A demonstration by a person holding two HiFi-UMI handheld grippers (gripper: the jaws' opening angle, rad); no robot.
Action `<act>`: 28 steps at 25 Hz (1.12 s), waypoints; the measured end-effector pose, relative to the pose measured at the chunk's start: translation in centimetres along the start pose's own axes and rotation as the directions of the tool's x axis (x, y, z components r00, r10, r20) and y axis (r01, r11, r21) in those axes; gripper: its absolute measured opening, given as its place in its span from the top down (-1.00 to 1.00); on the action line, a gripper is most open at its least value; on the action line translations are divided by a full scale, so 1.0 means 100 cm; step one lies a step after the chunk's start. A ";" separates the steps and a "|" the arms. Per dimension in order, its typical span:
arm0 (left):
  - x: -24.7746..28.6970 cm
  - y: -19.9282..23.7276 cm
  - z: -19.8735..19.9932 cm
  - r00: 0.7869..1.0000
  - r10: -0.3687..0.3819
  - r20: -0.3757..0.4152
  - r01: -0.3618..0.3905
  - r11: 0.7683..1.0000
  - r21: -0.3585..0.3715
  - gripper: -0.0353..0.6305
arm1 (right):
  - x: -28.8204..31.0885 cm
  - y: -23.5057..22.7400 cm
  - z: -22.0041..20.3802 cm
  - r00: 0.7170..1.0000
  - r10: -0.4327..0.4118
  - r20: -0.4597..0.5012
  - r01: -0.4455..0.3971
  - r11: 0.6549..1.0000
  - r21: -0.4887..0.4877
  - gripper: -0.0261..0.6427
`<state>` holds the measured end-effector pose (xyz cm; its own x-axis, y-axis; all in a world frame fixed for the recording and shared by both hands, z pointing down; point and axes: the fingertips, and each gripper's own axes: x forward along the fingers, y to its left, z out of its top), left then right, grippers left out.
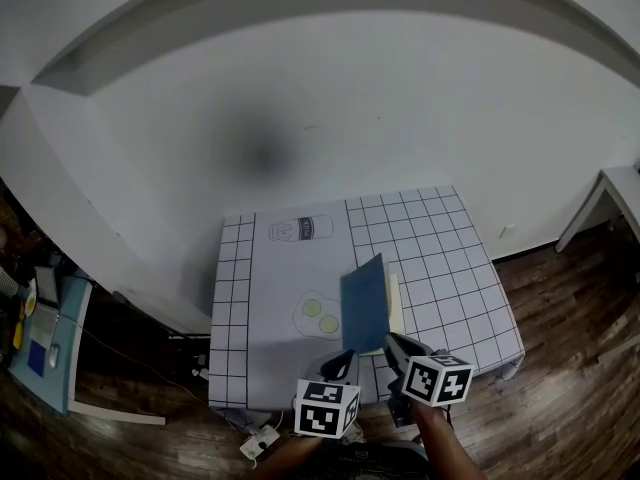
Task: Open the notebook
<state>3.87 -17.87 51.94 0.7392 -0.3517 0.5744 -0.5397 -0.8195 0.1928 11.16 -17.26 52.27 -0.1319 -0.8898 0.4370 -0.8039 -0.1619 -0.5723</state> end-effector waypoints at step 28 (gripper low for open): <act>-0.050 0.071 0.000 0.976 0.205 0.071 -0.194 0.971 -0.138 0.86 | 0.059 0.111 -0.019 0.971 0.192 -0.145 -0.226 0.935 -0.272 0.87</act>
<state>-3.72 -21.92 50.45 0.6395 -0.5432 0.5441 -0.7230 -0.6654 0.1855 0.39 -23.47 49.77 -0.3667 -0.8328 0.4148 -0.8801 0.1659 -0.4450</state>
